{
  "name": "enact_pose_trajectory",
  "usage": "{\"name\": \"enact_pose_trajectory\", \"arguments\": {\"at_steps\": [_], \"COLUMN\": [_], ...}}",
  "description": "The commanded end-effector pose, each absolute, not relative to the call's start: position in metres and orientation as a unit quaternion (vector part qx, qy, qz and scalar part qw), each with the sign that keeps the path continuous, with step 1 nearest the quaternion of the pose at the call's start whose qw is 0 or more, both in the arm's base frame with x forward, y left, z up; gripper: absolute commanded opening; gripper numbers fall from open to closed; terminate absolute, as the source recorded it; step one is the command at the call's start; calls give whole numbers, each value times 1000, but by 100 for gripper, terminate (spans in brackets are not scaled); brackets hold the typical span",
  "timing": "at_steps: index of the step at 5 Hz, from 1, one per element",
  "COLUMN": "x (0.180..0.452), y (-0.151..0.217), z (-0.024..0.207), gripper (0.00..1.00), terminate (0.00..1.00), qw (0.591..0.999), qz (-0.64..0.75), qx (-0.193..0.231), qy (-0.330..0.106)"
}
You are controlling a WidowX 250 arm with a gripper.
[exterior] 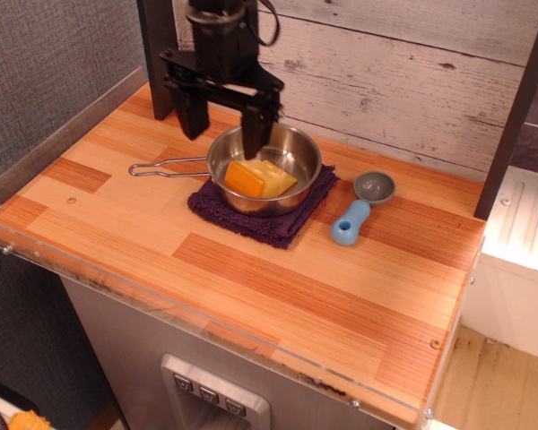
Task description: Move cheese from pot to left of pot.
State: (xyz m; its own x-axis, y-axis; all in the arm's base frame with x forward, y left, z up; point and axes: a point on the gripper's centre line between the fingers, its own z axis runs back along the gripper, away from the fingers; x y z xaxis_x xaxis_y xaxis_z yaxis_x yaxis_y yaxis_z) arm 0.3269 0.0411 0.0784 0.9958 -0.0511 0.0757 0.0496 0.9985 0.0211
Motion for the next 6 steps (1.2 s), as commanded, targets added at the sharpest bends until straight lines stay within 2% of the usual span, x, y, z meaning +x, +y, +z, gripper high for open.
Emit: {"name": "enact_pose_trajectory", "arguments": {"at_steps": [1, 3, 5, 6], "x": [337, 343, 346, 346], "y": [34, 32, 35, 35], "z": [78, 59, 50, 52], "gripper": [100, 100, 100, 0], "terminate": [0, 0, 0, 0], "qw": [998, 998, 998, 998], "qz": [-38, -39, -32, -30], "qx": [18, 27, 30, 27], "qy": [-57, -45, -35, -40]}}
